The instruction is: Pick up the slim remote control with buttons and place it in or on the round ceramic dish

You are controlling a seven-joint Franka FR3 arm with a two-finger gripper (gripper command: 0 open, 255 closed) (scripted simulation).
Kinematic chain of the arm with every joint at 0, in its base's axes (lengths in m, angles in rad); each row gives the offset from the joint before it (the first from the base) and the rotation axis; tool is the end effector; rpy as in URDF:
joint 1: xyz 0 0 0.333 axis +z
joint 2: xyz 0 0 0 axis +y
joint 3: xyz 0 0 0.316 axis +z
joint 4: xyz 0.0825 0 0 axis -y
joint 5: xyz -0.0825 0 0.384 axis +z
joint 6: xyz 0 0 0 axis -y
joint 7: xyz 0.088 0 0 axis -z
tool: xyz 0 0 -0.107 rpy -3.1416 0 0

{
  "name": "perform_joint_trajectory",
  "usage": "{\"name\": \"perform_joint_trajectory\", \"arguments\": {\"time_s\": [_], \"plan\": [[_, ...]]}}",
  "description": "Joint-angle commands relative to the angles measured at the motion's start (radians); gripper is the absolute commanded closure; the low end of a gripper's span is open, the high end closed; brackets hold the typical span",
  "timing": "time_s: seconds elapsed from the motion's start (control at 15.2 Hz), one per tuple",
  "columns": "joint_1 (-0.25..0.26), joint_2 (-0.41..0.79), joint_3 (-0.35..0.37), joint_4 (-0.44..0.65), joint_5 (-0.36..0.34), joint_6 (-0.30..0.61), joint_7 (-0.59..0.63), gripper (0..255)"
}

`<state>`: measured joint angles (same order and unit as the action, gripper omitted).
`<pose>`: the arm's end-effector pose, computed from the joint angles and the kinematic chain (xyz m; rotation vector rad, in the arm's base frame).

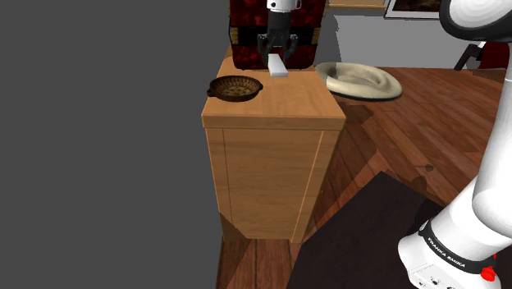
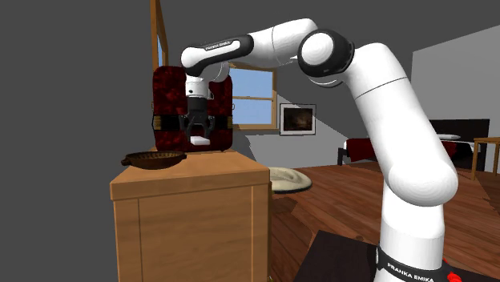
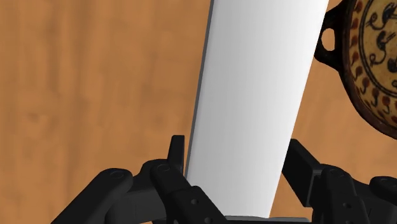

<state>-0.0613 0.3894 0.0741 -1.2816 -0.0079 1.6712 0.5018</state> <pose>0.6745 -0.0014 0.5313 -3.0271 0.7629 0.0062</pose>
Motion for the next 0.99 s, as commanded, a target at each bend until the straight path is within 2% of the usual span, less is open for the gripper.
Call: {"name": "perform_joint_trajectory", "arguments": {"time_s": [0.0, 0.59, 0.92], "plan": [[0.001, -0.001, 0.001, 0.028, 0.000, -0.029, 0.001, 255], [0.006, 0.042, 0.001, 0.204, -0.003, -0.162, 0.004, 255], [0.086, 0.056, 0.029, 0.229, -0.016, -0.173, 0.108, 255]]}}
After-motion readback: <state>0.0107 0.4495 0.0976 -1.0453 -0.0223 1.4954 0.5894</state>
